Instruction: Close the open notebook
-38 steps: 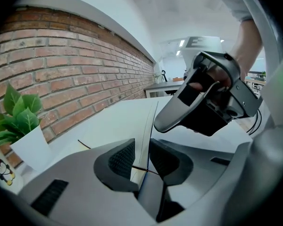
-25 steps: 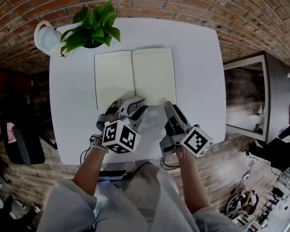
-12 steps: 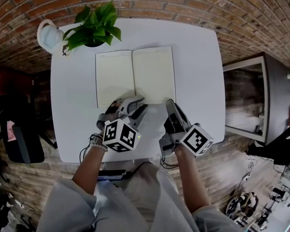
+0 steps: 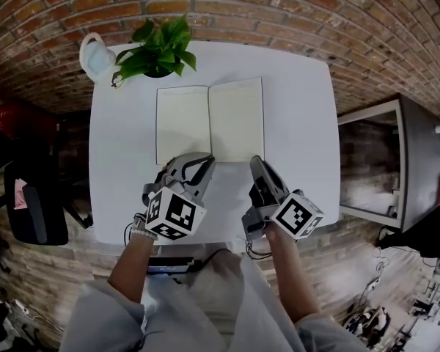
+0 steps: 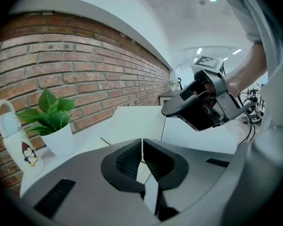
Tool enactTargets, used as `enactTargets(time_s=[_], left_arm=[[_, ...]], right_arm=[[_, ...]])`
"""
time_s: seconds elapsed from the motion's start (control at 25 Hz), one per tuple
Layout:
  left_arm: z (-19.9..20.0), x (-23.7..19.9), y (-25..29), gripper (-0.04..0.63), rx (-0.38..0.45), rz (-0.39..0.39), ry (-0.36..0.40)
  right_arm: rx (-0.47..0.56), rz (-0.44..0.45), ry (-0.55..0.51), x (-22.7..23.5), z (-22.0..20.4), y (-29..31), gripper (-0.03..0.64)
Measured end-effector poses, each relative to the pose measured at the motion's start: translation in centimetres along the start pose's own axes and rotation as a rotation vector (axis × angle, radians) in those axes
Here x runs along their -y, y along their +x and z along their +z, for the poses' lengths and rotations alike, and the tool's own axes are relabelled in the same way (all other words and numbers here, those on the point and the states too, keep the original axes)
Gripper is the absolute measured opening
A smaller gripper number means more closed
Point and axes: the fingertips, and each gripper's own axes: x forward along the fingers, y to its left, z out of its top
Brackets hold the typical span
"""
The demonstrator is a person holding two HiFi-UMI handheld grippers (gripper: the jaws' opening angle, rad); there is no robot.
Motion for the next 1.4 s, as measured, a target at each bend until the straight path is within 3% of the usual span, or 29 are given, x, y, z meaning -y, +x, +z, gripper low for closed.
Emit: enactTargets(time_s=[0.4,0.72,1.4], left_arm=[[1.2,-2.9,-6.6,0.02,0.045,0.139,-0.125],[1.3,-4.1,-10.8,0.02,0.047,0.233,-0.148],[-0.7,-5.7,-15.5,0.018,0.033,0.351,-0.214]], right_arm=[[-0.083,0.077,-0.161,-4.2,-1.0,0.6,0.054],[-0.166,0.132,-0.317,-7.5,-2.6,1.8,0.054],[-0.394,0.221,-0.63,-12.0,-8.3,5.8,0.054]])
